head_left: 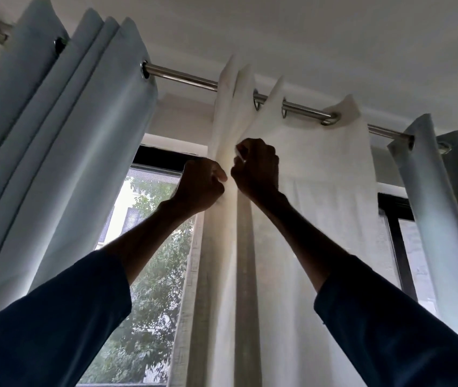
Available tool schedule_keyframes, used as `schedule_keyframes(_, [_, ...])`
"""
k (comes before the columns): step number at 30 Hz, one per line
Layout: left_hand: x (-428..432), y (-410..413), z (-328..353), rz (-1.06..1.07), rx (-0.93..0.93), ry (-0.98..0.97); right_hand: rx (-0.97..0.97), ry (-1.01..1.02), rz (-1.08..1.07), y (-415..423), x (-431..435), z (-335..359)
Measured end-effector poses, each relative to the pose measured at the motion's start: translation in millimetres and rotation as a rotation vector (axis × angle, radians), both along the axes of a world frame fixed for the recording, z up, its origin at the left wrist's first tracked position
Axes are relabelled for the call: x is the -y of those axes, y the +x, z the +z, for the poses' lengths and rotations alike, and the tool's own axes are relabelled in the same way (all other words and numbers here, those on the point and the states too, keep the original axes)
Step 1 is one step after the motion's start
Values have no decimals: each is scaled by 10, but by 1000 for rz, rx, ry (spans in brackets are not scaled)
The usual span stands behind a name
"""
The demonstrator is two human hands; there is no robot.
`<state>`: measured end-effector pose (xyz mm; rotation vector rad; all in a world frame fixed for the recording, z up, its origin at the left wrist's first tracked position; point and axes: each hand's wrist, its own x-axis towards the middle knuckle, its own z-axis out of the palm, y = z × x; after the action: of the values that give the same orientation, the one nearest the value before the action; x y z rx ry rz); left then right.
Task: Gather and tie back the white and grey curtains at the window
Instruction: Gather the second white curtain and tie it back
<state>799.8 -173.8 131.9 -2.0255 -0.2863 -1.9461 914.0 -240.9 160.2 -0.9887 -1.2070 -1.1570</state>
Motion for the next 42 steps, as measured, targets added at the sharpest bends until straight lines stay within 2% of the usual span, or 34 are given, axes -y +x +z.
schedule_keyframes(4, [113,-1,25,14,-64,-11,76,-31,3,-29,-44,-6])
schedule_keyframes(8, [145,42,38,-41,-96,-124,97,-85,171,77,-14,-186])
schedule_keyframes(12, [161,139,39,-145,-89,-275,-37,-111,295,170,89,-366])
schedule_keyframes(16, [183,243,40,-194,-71,-383,-120,-200,272,291,78,-516])
schedule_keyframes(19, [216,320,29,-211,-25,-406,-108,-211,228,328,96,-619])
schedule_keyframes(24, [197,498,97,-178,101,-410,-20,-294,237,337,203,-738])
schedule_keyframes(29, [103,564,187,12,42,-376,24,-448,299,551,361,-760])
schedule_keyframes(30, [80,570,179,27,34,-349,3,-426,269,674,370,-747])
schedule_keyframes(34, [-3,560,124,36,53,-263,-207,-51,-80,1274,395,-637])
schedule_keyframes(37, [-62,546,129,47,46,-220,-486,-81,-285,1620,525,-554])
schedule_keyframes(40, [-87,536,132,47,35,-176,-678,-173,-240,1882,629,-507])
schedule_keyframes(42, [-100,524,134,44,22,-167,-699,-164,-197,2033,624,-499])
